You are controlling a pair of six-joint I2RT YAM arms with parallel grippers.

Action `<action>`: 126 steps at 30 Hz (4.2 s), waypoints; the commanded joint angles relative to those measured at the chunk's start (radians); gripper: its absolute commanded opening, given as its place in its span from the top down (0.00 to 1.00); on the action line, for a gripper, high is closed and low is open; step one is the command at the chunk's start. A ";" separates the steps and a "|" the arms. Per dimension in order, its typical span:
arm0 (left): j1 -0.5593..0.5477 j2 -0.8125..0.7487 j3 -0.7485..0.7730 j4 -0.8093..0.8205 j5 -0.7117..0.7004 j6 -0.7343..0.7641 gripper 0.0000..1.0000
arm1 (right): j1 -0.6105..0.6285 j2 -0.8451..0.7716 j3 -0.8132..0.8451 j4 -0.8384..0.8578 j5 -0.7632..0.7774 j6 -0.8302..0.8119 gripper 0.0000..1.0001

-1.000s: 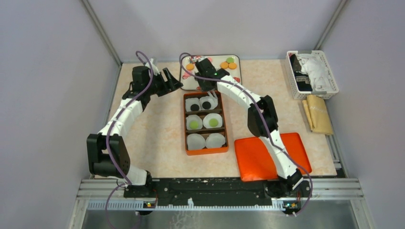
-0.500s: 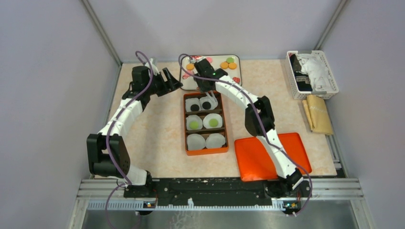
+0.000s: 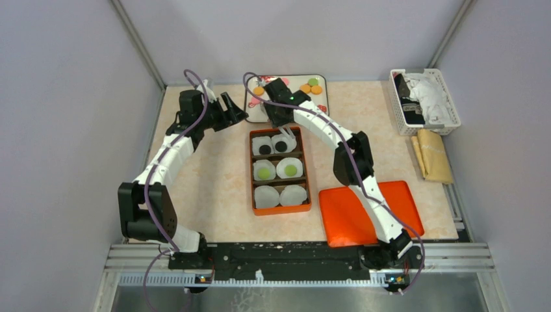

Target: Pack the cookies

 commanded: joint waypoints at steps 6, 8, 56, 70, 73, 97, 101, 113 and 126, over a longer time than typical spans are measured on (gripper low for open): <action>0.004 -0.004 0.009 0.032 0.032 -0.006 0.21 | 0.003 -0.030 0.138 -0.089 0.035 0.020 0.58; 0.004 -0.003 0.008 0.032 0.033 -0.006 0.21 | 0.004 -0.041 0.115 -0.078 0.054 0.019 0.66; 0.007 0.000 0.006 0.039 0.063 -0.012 0.21 | 0.023 -0.368 -0.241 0.206 0.144 -0.040 0.95; 0.007 0.002 0.008 0.039 0.056 -0.013 0.22 | 0.174 -0.757 -0.635 0.195 0.160 -0.035 0.96; 0.007 0.002 0.010 0.033 0.053 -0.013 0.22 | 0.235 -0.879 -0.765 0.155 0.121 0.002 0.96; 0.004 -0.059 -0.006 0.019 0.053 -0.024 0.22 | 0.568 -1.118 -1.171 0.050 0.020 0.241 0.96; 0.004 -0.068 -0.013 0.021 0.053 -0.023 0.22 | 0.569 -1.103 -1.188 0.054 0.038 0.243 0.94; 0.004 -0.062 -0.008 -0.001 0.038 -0.019 0.21 | 0.569 -1.076 -1.181 0.049 0.025 0.255 0.68; 0.004 -0.064 -0.014 0.005 0.043 -0.018 0.21 | 0.569 -1.076 -1.159 0.040 0.038 0.249 0.60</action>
